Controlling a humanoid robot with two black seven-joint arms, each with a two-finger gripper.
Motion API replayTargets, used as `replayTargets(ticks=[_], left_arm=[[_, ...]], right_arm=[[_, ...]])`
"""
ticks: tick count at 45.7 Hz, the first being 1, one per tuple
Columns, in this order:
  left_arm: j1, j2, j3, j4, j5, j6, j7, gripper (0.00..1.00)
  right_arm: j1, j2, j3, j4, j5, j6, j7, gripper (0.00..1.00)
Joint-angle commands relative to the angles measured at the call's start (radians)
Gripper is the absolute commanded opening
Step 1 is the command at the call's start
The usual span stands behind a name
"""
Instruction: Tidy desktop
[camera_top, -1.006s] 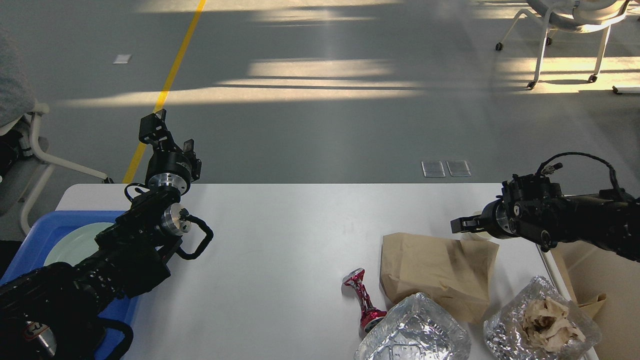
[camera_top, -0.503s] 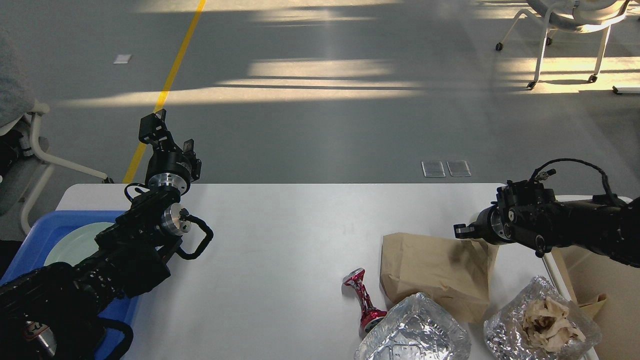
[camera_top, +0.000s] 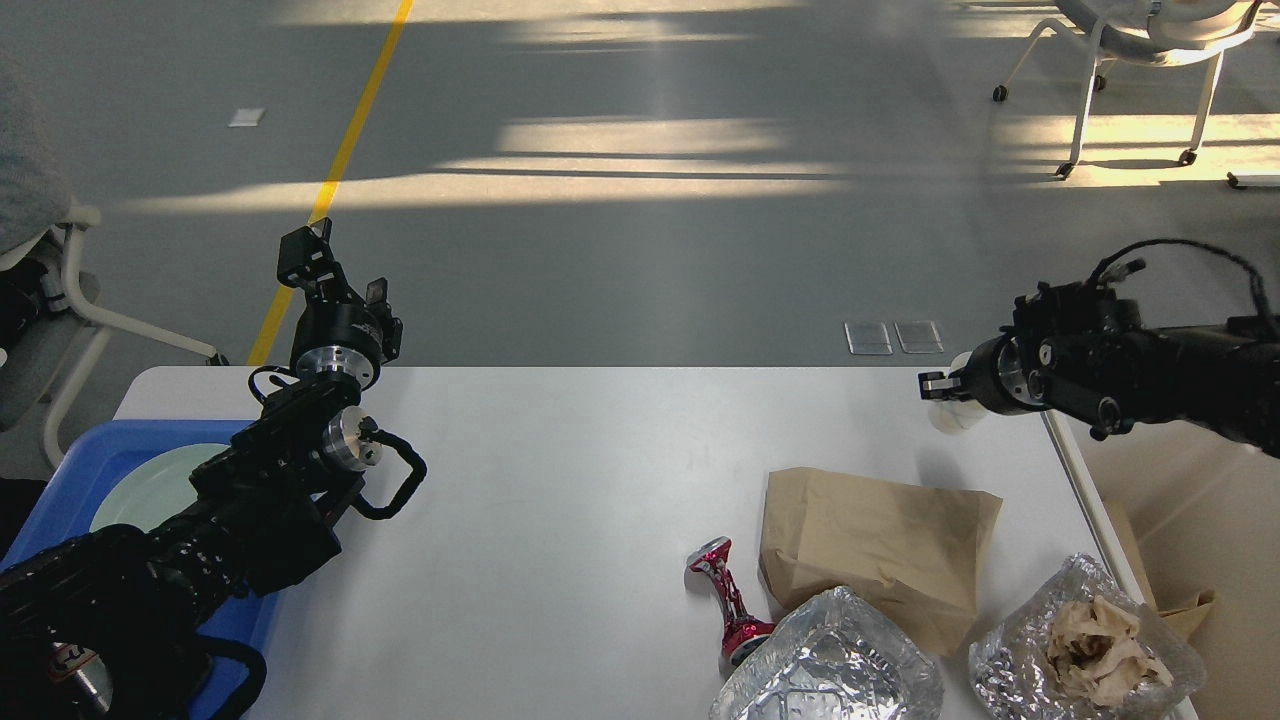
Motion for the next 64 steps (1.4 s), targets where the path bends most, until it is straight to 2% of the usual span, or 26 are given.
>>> replayTargets(ticks=[1, 8, 16, 26, 34, 42, 54, 64], left_arm=[[0.000, 0.000, 0.000, 0.000, 0.000, 0.000, 0.001, 0.96], [0.000, 0.000, 0.000, 0.000, 0.000, 0.000, 0.001, 0.96], [0.000, 0.000, 0.000, 0.000, 0.000, 0.000, 0.000, 0.96], [0.000, 0.000, 0.000, 0.000, 0.000, 0.001, 0.001, 0.96], [0.000, 0.000, 0.001, 0.000, 0.000, 0.001, 0.000, 0.96], [-0.001, 0.000, 0.001, 0.000, 0.000, 0.000, 0.001, 0.96], [0.000, 0.000, 0.001, 0.000, 0.000, 0.000, 0.001, 0.96], [0.000, 0.000, 0.001, 0.000, 0.000, 0.001, 0.000, 0.96]], right_arm=[[0.224, -0.123, 0.011, 0.121, 0.000, 0.117, 0.013, 0.01], [0.471, -0.263, 0.069, 0.235, 0.001, 0.332, 0.034, 0.02], [0.731, -0.375, 0.155, 0.298, 0.026, 0.607, 0.034, 0.06], [0.985, -0.414, 0.231, 0.309, 0.092, 0.608, 0.034, 0.08], [1.039, -0.412, 0.273, 0.312, 0.135, 0.608, 0.026, 0.08], [0.856, -0.406, 0.256, 0.290, 0.104, 0.608, 0.020, 0.07], [0.473, -0.391, 0.254, 0.103, -0.011, 0.608, 0.020, 0.07], [0.120, -0.277, 0.207, -0.145, -0.040, 0.370, 0.022, 0.10]])
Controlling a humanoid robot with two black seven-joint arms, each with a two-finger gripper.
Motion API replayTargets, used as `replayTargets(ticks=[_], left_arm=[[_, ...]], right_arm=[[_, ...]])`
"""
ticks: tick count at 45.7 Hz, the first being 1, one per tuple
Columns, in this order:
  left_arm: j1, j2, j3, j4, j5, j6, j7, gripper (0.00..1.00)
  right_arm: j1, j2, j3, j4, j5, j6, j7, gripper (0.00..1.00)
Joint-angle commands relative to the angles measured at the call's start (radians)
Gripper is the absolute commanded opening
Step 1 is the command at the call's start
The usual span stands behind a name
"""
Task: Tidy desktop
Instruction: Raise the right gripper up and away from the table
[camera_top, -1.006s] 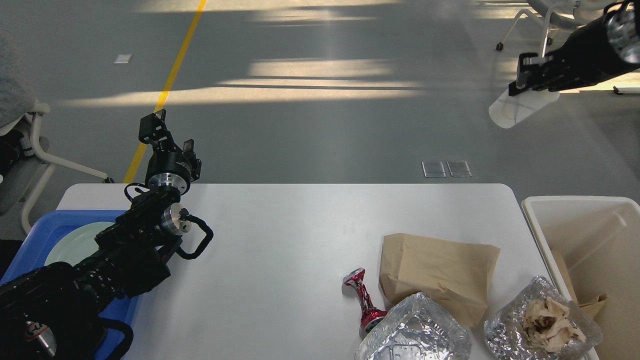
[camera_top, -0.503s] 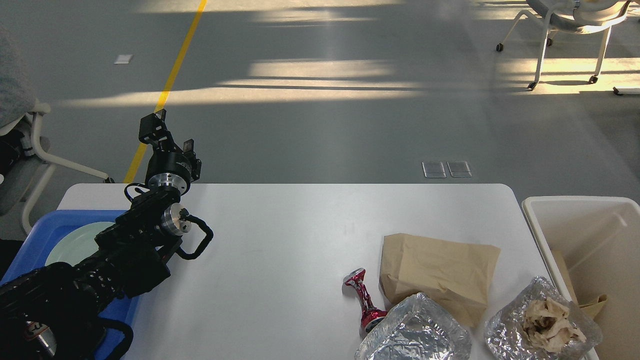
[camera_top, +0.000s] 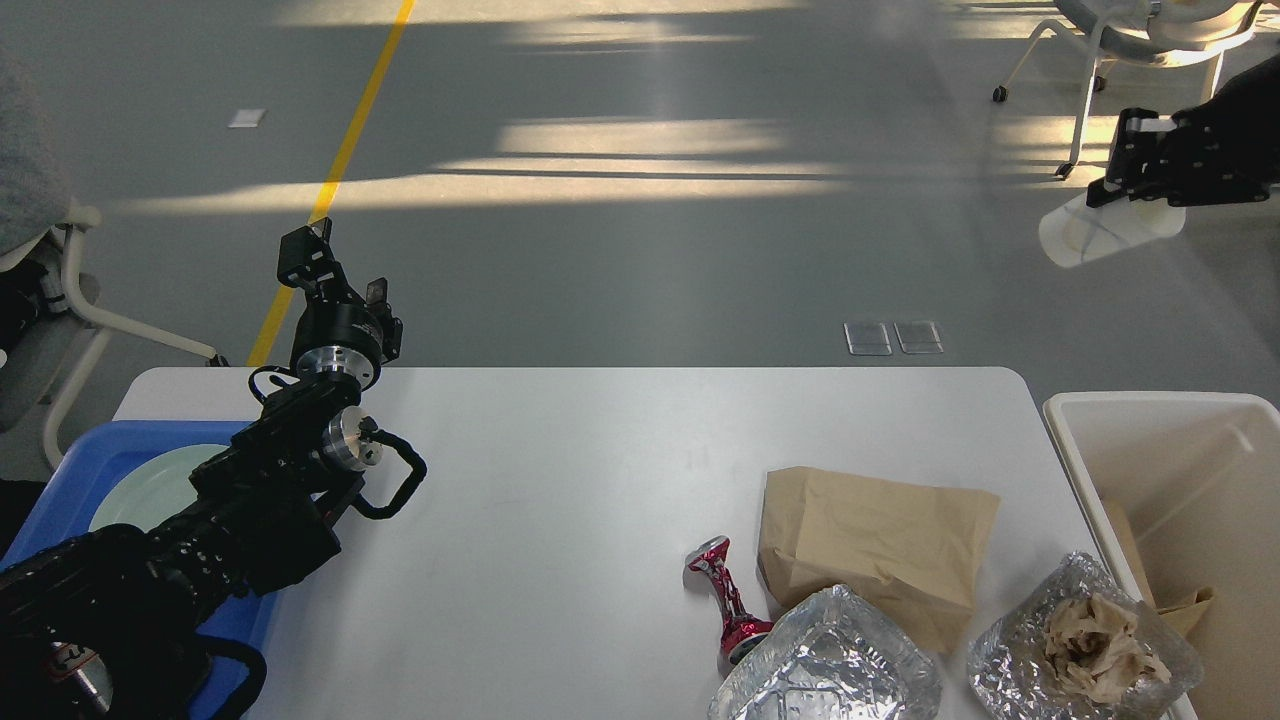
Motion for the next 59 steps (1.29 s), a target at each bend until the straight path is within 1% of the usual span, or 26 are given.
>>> replayTargets(ticks=[1, 7, 12, 17, 22, 30, 32, 41, 43, 49, 53, 56, 59], left_arm=[[0.001, 0.000, 0.000, 0.000, 0.000, -0.001, 0.000, 0.96], [0.001, 0.000, 0.000, 0.000, 0.000, 0.001, 0.000, 0.96], [0.001, 0.000, 0.000, 0.000, 0.000, -0.001, 0.000, 0.96], [-0.001, 0.000, 0.000, 0.000, 0.000, 0.001, 0.000, 0.96], [0.001, 0.000, -0.001, 0.000, 0.000, -0.001, -0.001, 0.96], [0.001, 0.000, 0.000, 0.000, 0.000, -0.001, 0.000, 0.96], [-0.001, 0.000, 0.000, 0.000, 0.000, -0.001, -0.001, 0.96], [0.001, 0.000, 0.000, 0.000, 0.000, 0.001, 0.000, 0.96], [-0.001, 0.000, 0.000, 0.000, 0.000, -0.001, 0.000, 0.96], [-0.001, 0.000, -0.001, 0.000, 0.000, -0.001, 0.000, 0.96], [0.001, 0.000, 0.000, 0.000, 0.000, -0.001, -0.001, 0.96], [0.001, 0.000, 0.000, 0.000, 0.000, -0.001, 0.000, 0.96], [0.001, 0.000, 0.000, 0.000, 0.000, 0.001, -0.001, 0.96]], right_arm=[[-0.199, 0.069, -0.058, -0.147, -0.011, -0.157, 0.002, 0.11], [-0.343, 0.098, -0.162, -0.219, -0.002, -0.310, 0.000, 0.13], [-0.464, 0.130, -0.210, -0.287, 0.006, -0.419, 0.000, 0.18], [-0.604, 0.188, -0.219, -0.400, 0.016, -0.485, 0.000, 0.20], [-0.664, 0.221, -0.221, -0.426, 0.045, -0.507, 0.000, 0.20], [-0.663, 0.216, -0.219, -0.423, 0.055, -0.509, 0.000, 0.21], [-0.661, 0.214, -0.219, -0.423, 0.061, -0.509, 0.000, 0.24], [-0.652, 0.216, -0.211, -0.416, 0.076, -0.519, 0.000, 0.44], [-0.650, 0.214, -0.211, -0.416, 0.076, -0.519, 0.002, 0.46], [-0.649, 0.216, -0.210, -0.413, 0.082, -0.521, 0.000, 0.59], [-0.643, 0.222, -0.205, -0.403, 0.084, -0.519, 0.002, 0.63], [-0.626, 0.219, -0.202, -0.380, 0.096, -0.515, 0.005, 0.68], [-0.575, 0.207, -0.199, -0.322, 0.108, -0.510, 0.005, 0.73]])
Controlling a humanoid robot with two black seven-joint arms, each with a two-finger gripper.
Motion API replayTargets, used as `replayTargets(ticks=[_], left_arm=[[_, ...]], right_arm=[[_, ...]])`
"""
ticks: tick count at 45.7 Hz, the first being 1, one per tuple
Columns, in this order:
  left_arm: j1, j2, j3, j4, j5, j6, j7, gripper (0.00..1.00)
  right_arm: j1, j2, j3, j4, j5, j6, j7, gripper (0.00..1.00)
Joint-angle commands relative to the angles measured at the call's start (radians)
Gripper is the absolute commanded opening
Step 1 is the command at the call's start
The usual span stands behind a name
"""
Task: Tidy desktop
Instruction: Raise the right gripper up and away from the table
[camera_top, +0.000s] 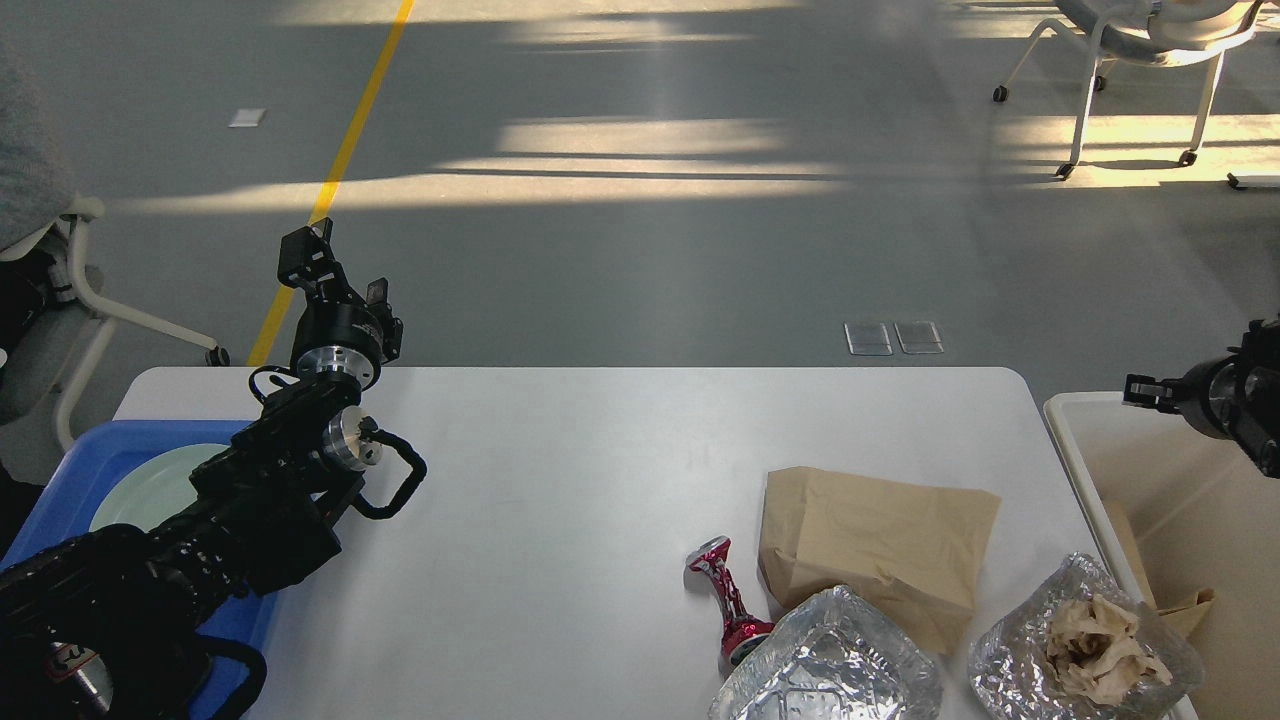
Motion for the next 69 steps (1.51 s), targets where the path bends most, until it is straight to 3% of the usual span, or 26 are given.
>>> replayTargets(ticks=[1, 12, 31, 42, 53, 62, 69], left_arm=[[0.000, 0.000, 0.000, 0.000, 0.000, 0.000, 0.000, 0.96], [0.000, 0.000, 0.000, 0.000, 0.000, 0.001, 0.000, 0.96], [0.000, 0.000, -0.001, 0.000, 0.000, 0.000, -0.001, 0.96], [0.000, 0.000, 0.000, 0.000, 0.000, 0.001, 0.000, 0.96], [0.000, 0.000, 0.000, 0.000, 0.000, 0.000, 0.000, 0.96], [0.000, 0.000, 0.000, 0.000, 0.000, 0.000, 0.000, 0.96], [0.000, 0.000, -0.001, 0.000, 0.000, 0.000, -0.001, 0.96]], right_arm=[[0.081, -0.024, 0.004, 0.098, 0.018, 0.012, 0.002, 0.74], [0.434, -0.216, -0.008, 0.464, 0.018, 0.090, 0.002, 0.87], [1.032, -0.265, 0.010, 0.690, 0.046, 0.628, 0.011, 0.88], [1.287, -0.274, 0.028, 0.782, 0.152, 0.628, 0.009, 0.89], [1.400, -0.288, 0.174, 0.808, 0.234, 0.628, 0.008, 0.89], [1.382, -0.285, 0.220, 0.819, 0.216, 0.628, -0.004, 0.89], [1.236, -0.294, 0.203, 0.820, 0.107, 0.628, -0.004, 0.86]])
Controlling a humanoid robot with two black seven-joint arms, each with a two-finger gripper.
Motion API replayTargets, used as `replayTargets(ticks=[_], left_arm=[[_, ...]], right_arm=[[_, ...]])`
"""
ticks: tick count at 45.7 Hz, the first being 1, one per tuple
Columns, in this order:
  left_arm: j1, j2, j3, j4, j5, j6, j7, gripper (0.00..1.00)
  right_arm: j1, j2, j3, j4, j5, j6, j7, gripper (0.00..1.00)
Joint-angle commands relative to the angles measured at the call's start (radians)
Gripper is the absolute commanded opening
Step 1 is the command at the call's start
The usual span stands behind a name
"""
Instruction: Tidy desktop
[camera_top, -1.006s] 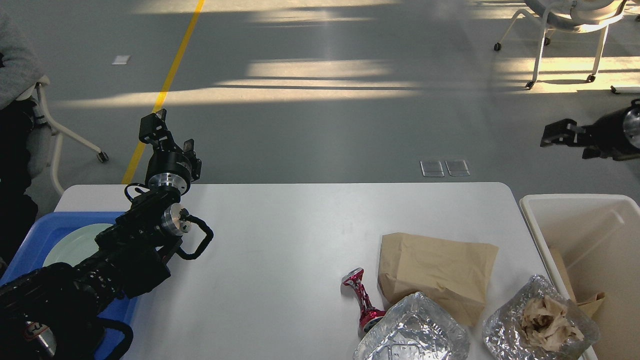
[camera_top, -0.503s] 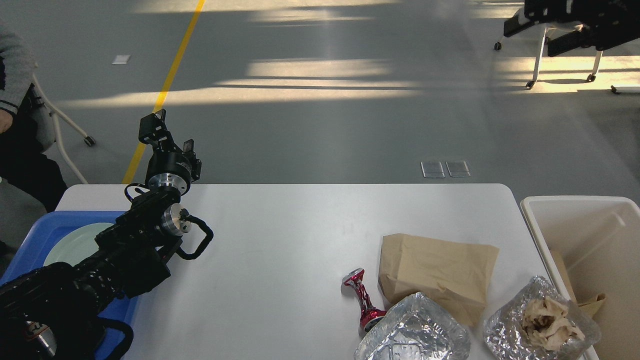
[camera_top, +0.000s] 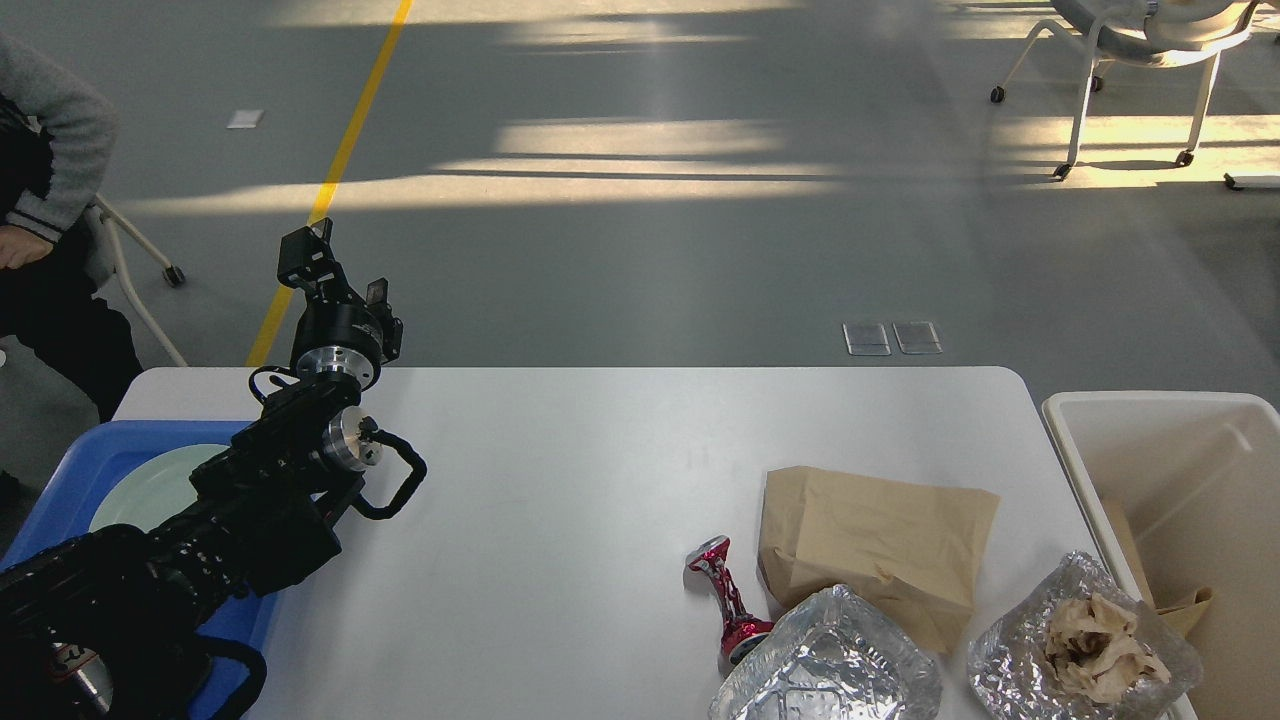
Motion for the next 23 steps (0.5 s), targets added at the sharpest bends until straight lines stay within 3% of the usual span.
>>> replayTargets(ticks=[1, 23], left_arm=[[0.000, 0.000, -0.001, 0.000, 0.000, 0.000, -0.001, 0.96], [0.000, 0.000, -0.001, 0.000, 0.000, 0.001, -0.001, 0.96]], right_arm=[[-0.124, -0.012, -0.011, -0.001, -0.098, 0.000, -0.001, 0.85], [-0.661, -0.075, -0.014, -0.003, -0.428, -0.027, 0.001, 0.83]])
